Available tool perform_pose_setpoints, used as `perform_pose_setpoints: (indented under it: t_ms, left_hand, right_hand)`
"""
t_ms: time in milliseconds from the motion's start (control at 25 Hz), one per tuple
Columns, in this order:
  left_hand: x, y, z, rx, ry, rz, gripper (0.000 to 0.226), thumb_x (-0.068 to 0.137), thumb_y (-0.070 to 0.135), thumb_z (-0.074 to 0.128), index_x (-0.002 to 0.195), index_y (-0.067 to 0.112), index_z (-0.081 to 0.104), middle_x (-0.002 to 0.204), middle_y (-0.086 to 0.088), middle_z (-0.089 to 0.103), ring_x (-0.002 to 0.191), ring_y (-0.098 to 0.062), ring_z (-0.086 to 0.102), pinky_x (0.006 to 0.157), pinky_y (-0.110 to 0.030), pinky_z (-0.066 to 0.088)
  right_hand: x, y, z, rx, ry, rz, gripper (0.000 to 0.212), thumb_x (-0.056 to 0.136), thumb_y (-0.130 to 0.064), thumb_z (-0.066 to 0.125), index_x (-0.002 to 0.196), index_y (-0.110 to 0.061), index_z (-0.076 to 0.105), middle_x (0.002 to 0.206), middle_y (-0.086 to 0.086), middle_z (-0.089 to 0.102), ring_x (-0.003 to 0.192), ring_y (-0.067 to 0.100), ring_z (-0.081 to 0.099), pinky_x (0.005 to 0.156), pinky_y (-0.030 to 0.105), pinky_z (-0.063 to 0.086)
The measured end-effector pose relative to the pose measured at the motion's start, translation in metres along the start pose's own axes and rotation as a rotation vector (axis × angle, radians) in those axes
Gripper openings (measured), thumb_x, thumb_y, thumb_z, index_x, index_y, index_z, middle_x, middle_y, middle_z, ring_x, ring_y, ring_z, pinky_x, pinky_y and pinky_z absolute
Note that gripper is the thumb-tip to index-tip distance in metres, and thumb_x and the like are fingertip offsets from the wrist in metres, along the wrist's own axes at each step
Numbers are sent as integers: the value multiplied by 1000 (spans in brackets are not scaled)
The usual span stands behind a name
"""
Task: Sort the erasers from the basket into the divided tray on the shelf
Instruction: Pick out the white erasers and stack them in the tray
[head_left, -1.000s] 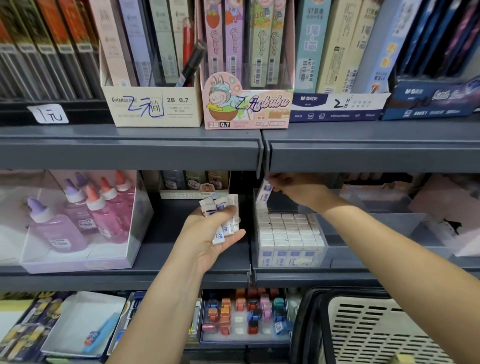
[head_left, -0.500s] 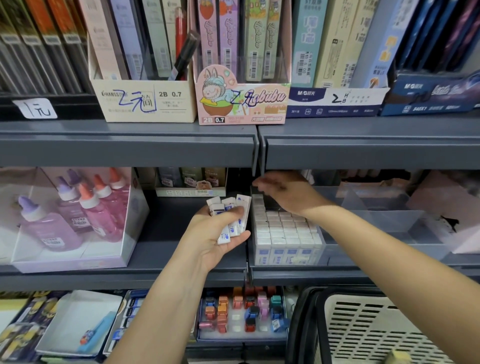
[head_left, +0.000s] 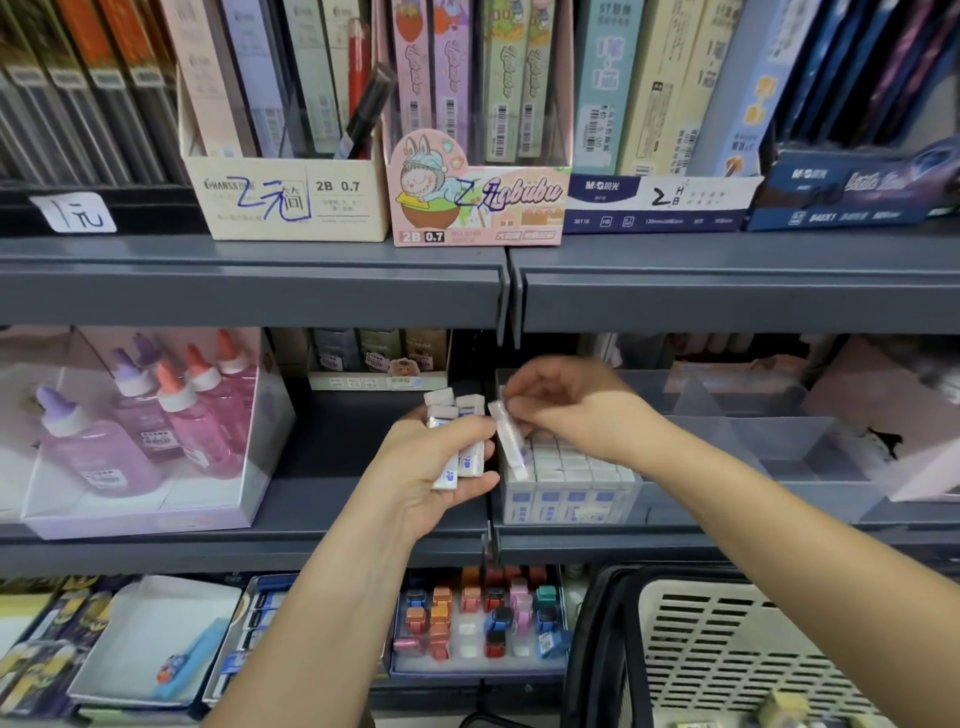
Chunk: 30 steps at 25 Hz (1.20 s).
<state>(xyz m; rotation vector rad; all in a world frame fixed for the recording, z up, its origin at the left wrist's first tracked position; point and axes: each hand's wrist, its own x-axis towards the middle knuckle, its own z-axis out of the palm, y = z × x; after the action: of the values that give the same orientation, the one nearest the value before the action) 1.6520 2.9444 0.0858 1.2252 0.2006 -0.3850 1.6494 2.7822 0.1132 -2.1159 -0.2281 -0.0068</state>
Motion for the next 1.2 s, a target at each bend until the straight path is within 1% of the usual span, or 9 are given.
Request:
perform_pose_setpoints:
  t_ms: [160, 400, 520, 640, 720, 800, 960, 1080, 1200]
  left_hand:
    - [1, -2, 5, -93, 7, 1, 21, 77, 1, 70, 95, 7, 61, 79, -13, 70, 73, -20, 70, 48, -27, 52]
    - [1, 0, 11, -133, 18, 96, 22, 76, -3, 70, 89, 9, 58, 70, -6, 72, 67, -16, 71, 52, -30, 55]
    - [1, 4, 12, -226, 80, 103, 18, 77, -2, 69, 88, 7, 59, 65, -6, 71, 63, -16, 71, 47, -27, 53]
    - [2, 8, 10, -409, 144, -13, 13, 78, 3, 69, 86, 8, 62, 64, -6, 70, 56, -13, 68, 43, -23, 51]
    - [2, 8, 10, -437, 138, -75, 12, 77, 6, 71, 85, 8, 62, 60, -5, 69, 52, -13, 67, 42, -22, 50]
    - [2, 6, 10, -389, 114, -78, 18, 77, 12, 72, 91, 10, 61, 68, -6, 69, 52, -13, 66, 40, -20, 48]
    - [3, 6, 9, -345, 81, -85, 16, 80, 22, 69, 89, 15, 58, 72, -7, 66, 59, -14, 61, 34, -17, 39]
    - [2, 6, 8, -326, 76, -81, 8, 83, 13, 66, 83, 11, 58, 61, -5, 60, 62, -15, 53, 33, -16, 33]
    - [1, 5, 5, -215, 69, -55, 9, 83, 6, 65, 82, 11, 57, 65, -5, 56, 62, -14, 48, 34, -14, 28]
  right_hand:
    - [-7, 6, 14, 24, 60, -38, 28, 88, -5, 59, 76, -31, 60, 72, -9, 66, 71, 10, 67, 68, 22, 57]
    - [-7, 6, 13, 147, 134, 2, 23, 83, -11, 67, 71, -31, 65, 72, -9, 69, 73, 15, 69, 76, 31, 58]
    - [-11, 2, 4, 179, 34, -61, 14, 77, -26, 72, 78, -38, 67, 78, -15, 72, 79, 4, 68, 75, 19, 56]
    - [-19, 6, 3, -28, -47, -84, 27, 73, -29, 76, 88, -44, 59, 77, -25, 66, 77, -9, 62, 71, 10, 49]
    - [-20, 9, 4, -21, 86, -82, 21, 77, -24, 73, 81, -40, 60, 70, -25, 66, 72, -7, 63, 66, 10, 49]
    - [-17, 11, -1, 180, 179, -37, 20, 83, -13, 67, 78, -32, 62, 66, -17, 68, 66, -3, 66, 59, 12, 51]
    - [-10, 11, -13, 333, 179, 82, 13, 89, -5, 57, 85, -15, 61, 67, -10, 70, 59, -2, 66, 54, 12, 51]
    - [1, 7, -22, 278, 295, 91, 6, 90, -8, 56, 95, -10, 61, 89, 6, 69, 63, 3, 67, 63, 15, 55]
    - [23, 11, -39, -204, 250, 228, 31, 94, -32, 50, 110, -10, 65, 114, 12, 66, 103, 24, 63, 93, 32, 47]
